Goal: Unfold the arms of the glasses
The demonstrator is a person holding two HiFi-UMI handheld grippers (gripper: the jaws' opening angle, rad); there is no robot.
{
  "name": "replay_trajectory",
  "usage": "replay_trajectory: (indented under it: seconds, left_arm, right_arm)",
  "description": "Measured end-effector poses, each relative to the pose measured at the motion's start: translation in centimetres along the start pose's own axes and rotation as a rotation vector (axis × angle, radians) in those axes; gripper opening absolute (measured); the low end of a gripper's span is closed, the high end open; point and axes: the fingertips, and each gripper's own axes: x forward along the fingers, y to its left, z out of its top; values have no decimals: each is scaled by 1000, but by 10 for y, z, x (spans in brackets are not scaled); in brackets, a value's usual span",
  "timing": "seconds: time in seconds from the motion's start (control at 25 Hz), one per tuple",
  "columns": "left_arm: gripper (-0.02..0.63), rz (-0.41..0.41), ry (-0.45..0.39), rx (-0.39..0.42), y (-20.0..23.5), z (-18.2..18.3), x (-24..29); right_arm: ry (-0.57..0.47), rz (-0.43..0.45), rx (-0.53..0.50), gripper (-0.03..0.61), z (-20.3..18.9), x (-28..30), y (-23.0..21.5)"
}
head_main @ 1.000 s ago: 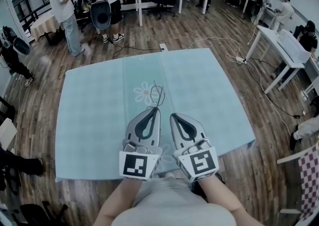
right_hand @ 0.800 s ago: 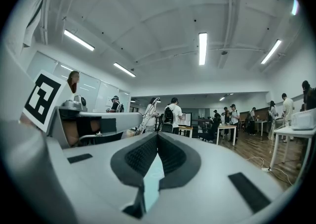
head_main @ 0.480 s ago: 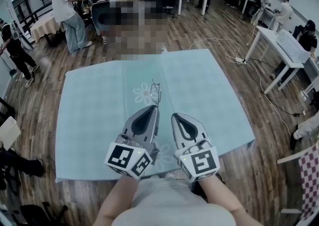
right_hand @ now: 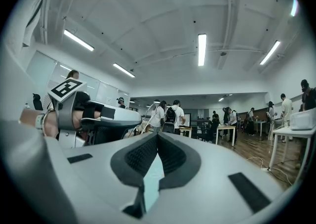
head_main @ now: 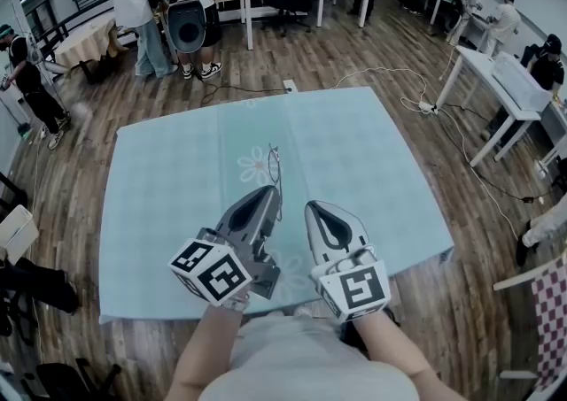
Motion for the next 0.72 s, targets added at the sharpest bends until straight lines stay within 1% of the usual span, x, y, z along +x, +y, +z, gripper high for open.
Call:
replay_trajectory:
  seconds: [0.2,0.44,0.72]
  left_arm:
    - [11,-23,6,-175,6,1,-2]
    - [9,-69,4,-419,11,2,-4]
    - [11,-127,4,-632,15,5,-3]
  right_arm:
    - [3,0,-5,8,-1,-2,2]
    - [-1,4,-13,8,-1,-3,3]
    - [5,7,-15,8,-2,-1,5]
